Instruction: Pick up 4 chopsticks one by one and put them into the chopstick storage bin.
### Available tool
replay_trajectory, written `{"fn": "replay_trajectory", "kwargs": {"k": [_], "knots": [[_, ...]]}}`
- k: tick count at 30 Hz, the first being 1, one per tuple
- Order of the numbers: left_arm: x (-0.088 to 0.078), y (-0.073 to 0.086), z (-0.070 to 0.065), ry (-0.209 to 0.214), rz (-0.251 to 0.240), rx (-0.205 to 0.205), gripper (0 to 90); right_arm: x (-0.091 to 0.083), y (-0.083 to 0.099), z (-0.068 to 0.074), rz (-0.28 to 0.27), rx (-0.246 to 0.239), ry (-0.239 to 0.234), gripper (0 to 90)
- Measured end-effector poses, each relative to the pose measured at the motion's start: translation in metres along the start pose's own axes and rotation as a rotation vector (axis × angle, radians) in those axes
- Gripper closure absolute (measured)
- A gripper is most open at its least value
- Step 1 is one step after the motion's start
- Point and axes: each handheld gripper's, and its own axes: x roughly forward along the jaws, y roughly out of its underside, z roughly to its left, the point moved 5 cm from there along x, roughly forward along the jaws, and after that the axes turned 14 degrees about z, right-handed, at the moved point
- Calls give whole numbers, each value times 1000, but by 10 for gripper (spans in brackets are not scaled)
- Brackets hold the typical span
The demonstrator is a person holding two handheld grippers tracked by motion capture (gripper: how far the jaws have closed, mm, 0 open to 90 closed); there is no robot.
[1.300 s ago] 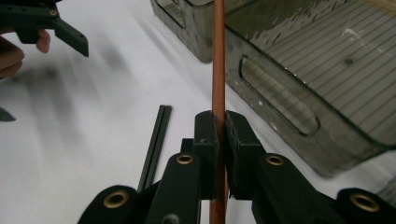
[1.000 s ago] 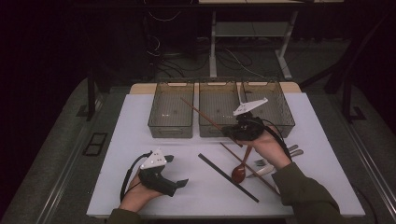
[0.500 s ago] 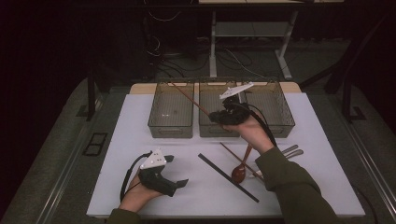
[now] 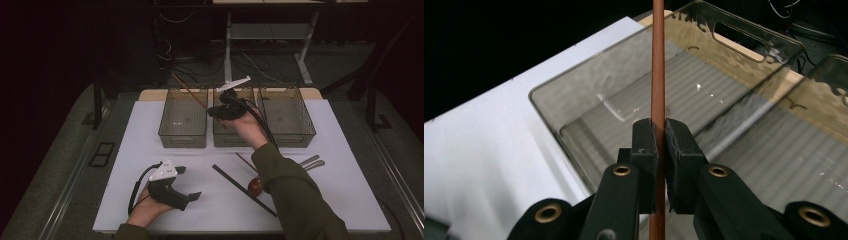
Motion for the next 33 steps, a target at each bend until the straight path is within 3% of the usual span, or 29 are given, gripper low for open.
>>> {"fn": "replay_trajectory", "kwargs": {"k": [14,24,33], "knots": [[-2,0,0,8,-7,0,0,47,-31,20,23,-2,2,834],[-2,0,0,10,-6,2,0,76,-28,22,75,19,2,834],[-2,0,-1,16,-8,0,0,91,-27,27,108,14,8,834]]}}
